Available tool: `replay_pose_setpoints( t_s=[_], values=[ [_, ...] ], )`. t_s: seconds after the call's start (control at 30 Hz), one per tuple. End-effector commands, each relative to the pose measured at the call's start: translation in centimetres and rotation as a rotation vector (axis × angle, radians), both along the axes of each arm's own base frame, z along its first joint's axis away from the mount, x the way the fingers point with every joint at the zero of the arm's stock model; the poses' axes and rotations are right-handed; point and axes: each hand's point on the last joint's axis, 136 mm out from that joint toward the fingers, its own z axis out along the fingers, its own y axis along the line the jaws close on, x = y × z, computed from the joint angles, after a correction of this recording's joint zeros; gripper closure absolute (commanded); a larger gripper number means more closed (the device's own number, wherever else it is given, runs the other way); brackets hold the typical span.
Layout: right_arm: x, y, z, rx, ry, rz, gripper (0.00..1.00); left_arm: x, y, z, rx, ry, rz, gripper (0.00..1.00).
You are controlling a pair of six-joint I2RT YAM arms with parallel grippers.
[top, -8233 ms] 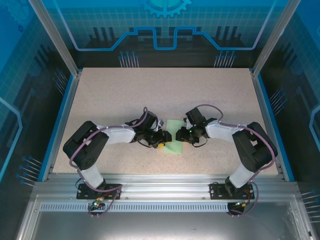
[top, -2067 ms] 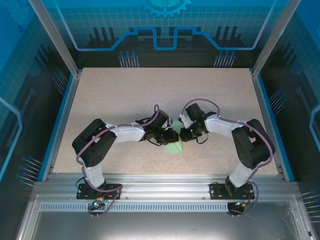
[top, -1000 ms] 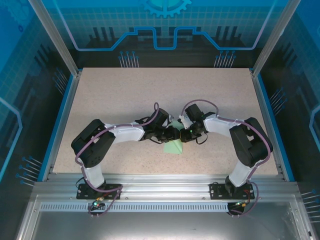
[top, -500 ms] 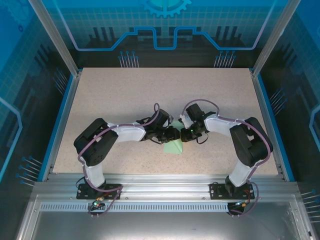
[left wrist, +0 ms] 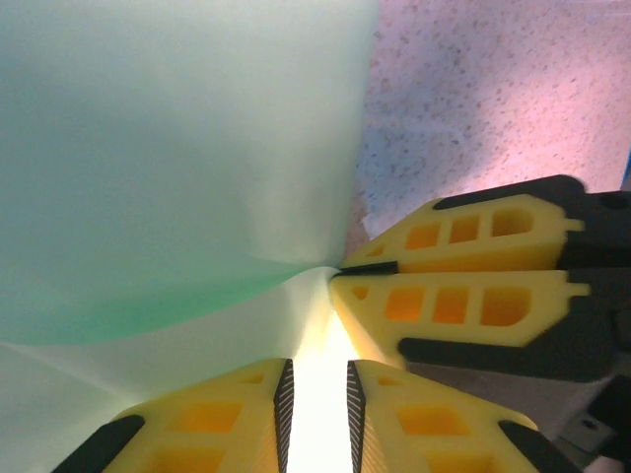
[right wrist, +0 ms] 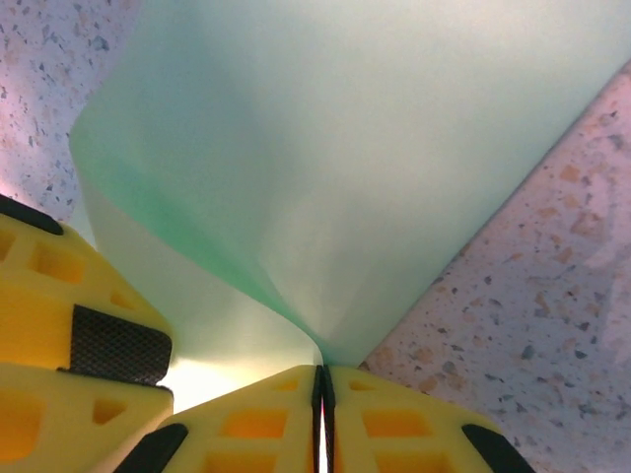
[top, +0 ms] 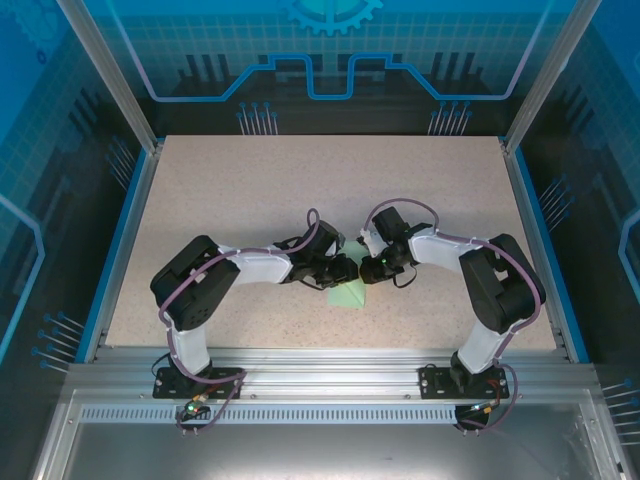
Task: Fold a paper plane with a square sheet of paper (pick it up from the middle)
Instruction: Fold the triangle a second time at the center of the table.
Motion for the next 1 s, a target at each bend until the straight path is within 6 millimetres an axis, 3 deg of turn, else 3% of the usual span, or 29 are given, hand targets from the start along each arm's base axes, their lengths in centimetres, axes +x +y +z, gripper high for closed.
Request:
replay_pose_setpoints(
  t_s=[0.0, 0.8, 0.87, 0.97],
  values=[
    [0.4, 0.1, 0.1, 0.028, 0.005, 0.009, 0.88, -0.3, 0.8, -1.5, 0.037, 0.021, 0.026, 0.75],
    [0.5, 0.0, -0.3, 0.01, 0.026, -0.001, 0.85, -0.4, 1.0, -3.0, 0.038, 0.028, 0.041, 0.76],
    [0.4, -0.1, 0.3, 0.016, 0.019, -0.02, 0.81, -0.4, 0.8, -2.9, 0.034, 0.025, 0.039, 0.75],
    [0.3, -0.3, 2.9, 0.059, -0.038, -0.073, 0.72, -0.5, 1.0, -3.1, 0.039, 0.03, 0.039, 0.76]
  ],
)
